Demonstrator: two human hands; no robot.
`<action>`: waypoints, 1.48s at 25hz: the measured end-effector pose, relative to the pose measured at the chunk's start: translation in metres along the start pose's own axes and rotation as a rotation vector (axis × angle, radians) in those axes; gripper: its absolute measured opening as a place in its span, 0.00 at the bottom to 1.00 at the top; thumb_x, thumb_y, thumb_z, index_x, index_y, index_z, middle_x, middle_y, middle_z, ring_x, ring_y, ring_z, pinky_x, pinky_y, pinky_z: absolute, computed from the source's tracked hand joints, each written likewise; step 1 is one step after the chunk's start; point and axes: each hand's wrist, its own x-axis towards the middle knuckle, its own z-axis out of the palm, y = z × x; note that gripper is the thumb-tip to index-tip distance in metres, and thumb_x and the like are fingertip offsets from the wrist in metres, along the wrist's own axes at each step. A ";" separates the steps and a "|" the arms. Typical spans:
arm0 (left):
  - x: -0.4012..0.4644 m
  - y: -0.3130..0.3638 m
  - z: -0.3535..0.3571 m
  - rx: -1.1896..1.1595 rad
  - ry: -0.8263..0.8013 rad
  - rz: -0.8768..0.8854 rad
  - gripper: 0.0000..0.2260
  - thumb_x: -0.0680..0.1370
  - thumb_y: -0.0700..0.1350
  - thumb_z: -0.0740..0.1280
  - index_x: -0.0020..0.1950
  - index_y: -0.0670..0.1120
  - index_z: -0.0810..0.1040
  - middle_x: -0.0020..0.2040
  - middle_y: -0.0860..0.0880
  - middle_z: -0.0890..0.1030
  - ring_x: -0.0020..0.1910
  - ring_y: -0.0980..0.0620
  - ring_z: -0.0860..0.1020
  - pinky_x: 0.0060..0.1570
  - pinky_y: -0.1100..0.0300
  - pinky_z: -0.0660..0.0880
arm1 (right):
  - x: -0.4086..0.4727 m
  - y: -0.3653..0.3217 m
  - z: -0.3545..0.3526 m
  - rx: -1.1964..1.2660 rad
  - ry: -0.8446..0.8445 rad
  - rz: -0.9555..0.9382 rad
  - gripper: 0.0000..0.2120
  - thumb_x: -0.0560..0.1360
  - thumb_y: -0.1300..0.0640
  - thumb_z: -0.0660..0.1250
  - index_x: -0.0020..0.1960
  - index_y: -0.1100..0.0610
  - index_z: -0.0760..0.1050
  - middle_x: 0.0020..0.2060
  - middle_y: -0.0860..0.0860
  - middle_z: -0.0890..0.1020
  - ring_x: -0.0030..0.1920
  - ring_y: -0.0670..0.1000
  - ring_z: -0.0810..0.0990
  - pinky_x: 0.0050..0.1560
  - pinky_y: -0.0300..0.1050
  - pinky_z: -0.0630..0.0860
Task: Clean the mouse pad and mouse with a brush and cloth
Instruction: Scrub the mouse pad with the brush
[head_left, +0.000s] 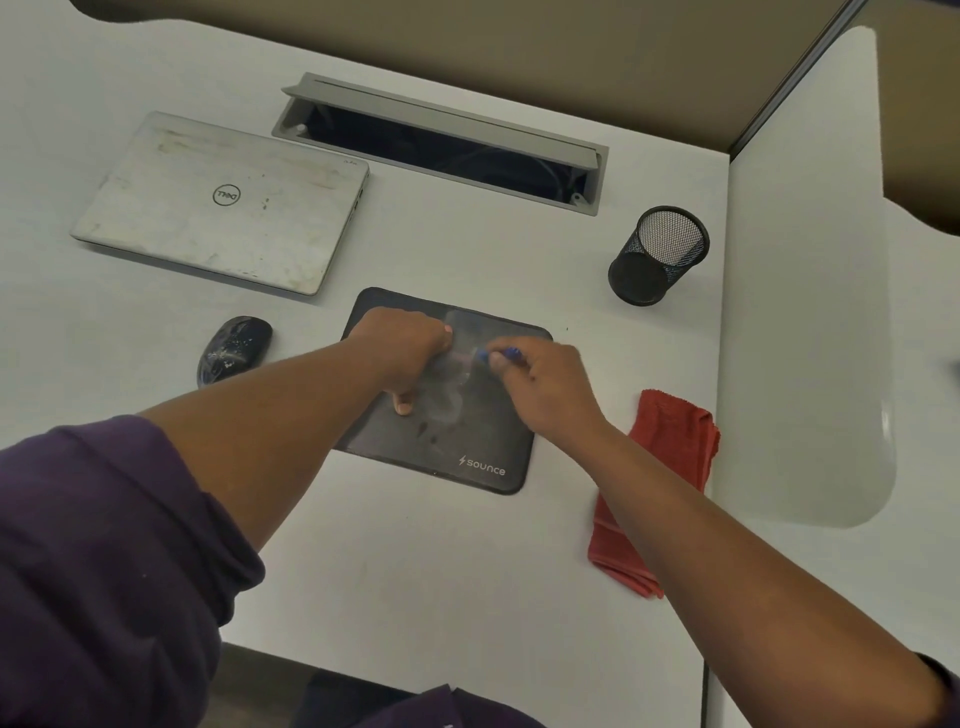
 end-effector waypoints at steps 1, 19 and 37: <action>0.000 0.000 0.000 -0.003 -0.003 -0.002 0.35 0.56 0.52 0.85 0.60 0.53 0.76 0.46 0.53 0.79 0.46 0.47 0.80 0.39 0.55 0.74 | 0.005 0.000 0.000 -0.138 0.082 -0.014 0.08 0.79 0.54 0.65 0.50 0.52 0.83 0.45 0.46 0.86 0.47 0.46 0.81 0.48 0.42 0.76; -0.001 -0.001 0.002 0.008 0.009 0.004 0.42 0.56 0.56 0.85 0.67 0.53 0.72 0.50 0.52 0.80 0.50 0.47 0.80 0.39 0.55 0.72 | 0.008 -0.010 0.010 -0.007 -0.216 -0.004 0.06 0.78 0.53 0.68 0.51 0.48 0.84 0.42 0.39 0.84 0.45 0.39 0.80 0.45 0.34 0.72; -0.002 -0.004 0.003 -0.003 0.001 0.015 0.44 0.57 0.56 0.85 0.69 0.53 0.71 0.52 0.52 0.79 0.52 0.46 0.80 0.39 0.55 0.71 | -0.039 -0.023 0.030 0.095 -0.286 0.030 0.06 0.78 0.54 0.65 0.43 0.50 0.80 0.39 0.45 0.83 0.39 0.45 0.79 0.41 0.42 0.75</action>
